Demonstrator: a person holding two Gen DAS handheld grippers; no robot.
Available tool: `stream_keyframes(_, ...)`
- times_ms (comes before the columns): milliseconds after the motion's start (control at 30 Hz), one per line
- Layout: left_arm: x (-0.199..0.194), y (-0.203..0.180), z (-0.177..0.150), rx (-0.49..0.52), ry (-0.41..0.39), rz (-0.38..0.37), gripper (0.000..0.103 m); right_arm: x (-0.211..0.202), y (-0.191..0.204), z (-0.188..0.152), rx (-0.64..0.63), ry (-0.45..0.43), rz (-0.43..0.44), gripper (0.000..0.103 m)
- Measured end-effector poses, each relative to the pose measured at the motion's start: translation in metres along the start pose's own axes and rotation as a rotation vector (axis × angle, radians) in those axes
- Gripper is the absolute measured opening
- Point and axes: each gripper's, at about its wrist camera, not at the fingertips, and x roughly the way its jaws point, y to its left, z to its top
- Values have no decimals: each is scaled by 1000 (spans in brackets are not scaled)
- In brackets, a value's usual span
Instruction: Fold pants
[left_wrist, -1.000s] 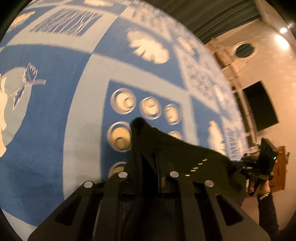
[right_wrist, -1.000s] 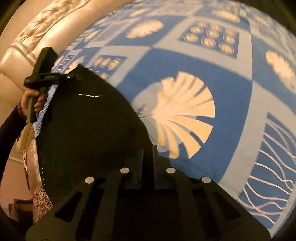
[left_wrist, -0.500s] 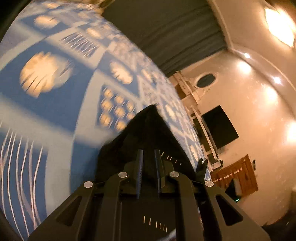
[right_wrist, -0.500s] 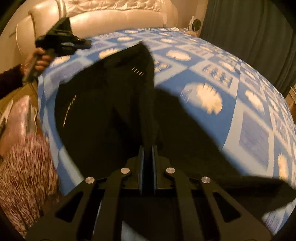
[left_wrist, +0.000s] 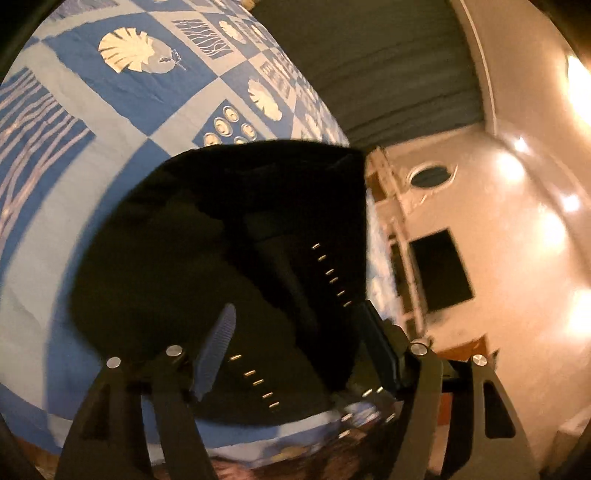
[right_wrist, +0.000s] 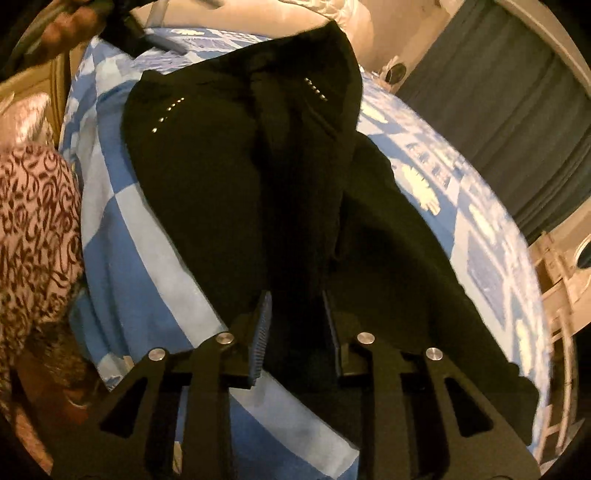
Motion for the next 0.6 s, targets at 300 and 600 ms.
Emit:
stream_keyframes(300, 47, -71, 32, 58, 29, 105, 77, 0, 9, -3, -27, -9, -61, 28)
stream_keyframes(600, 137, -121, 71, 33, 237, 504, 83, 0, 10, -5, -6, -22, -68, 28)
